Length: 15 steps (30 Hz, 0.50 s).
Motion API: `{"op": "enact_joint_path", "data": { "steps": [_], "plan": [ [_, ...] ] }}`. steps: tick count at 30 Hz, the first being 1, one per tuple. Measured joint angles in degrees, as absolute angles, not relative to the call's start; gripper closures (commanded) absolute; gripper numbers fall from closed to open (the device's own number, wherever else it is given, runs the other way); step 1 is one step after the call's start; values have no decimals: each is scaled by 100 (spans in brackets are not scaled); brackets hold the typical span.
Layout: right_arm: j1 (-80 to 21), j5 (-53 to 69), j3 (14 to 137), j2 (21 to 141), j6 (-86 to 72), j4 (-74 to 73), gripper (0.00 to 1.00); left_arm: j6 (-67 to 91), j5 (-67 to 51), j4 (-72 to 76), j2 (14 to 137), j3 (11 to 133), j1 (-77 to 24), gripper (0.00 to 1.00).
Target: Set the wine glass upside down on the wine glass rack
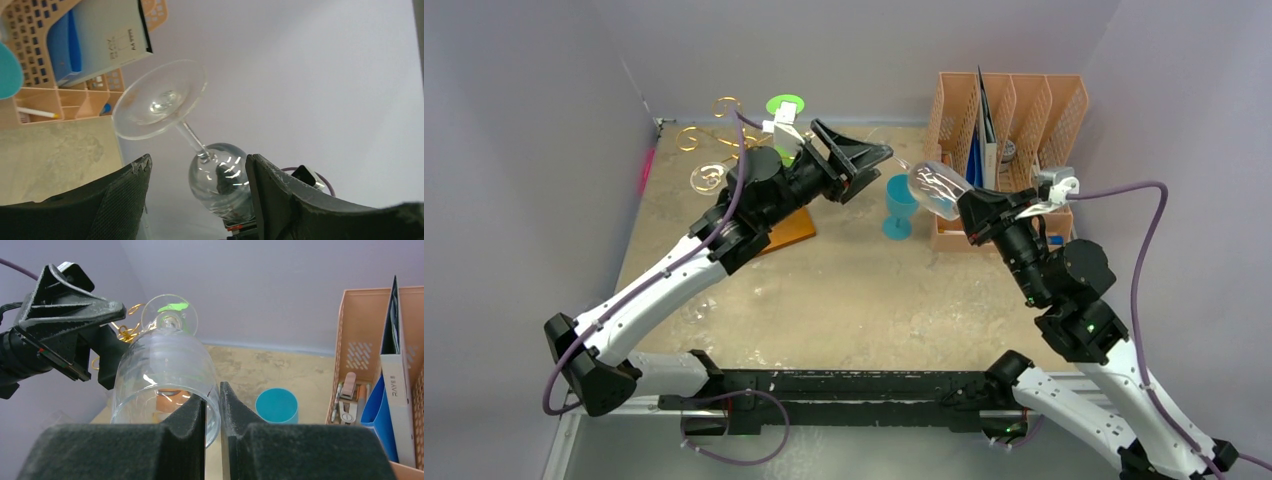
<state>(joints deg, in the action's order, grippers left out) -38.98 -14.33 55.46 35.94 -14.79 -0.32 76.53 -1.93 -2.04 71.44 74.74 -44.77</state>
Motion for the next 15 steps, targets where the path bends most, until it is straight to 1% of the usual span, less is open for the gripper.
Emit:
{"op": "enact_joint_path", "data": {
  "steps": [2,4,7,12,15],
  "plan": [
    [-3898,-1428,5546,3640,-1402,64,100,7730,-322,12,7253,7544,-4477,35],
    [-3898,-1426,5546,3675,-1369,121,100,7797,-401,213,7360,7631,-4477,43],
    [-3898,-1417,5546,3717,-1330,228,100,7876,-419,445,7428,7666,-4495,47],
    [-3898,-1402,5546,3833,-1262,438,100,7983,-224,803,7448,7666,-4595,48],
    [-3898,-1404,5546,3946,-1238,550,100,8003,-60,860,7459,7666,-4652,45]
  ]
}}
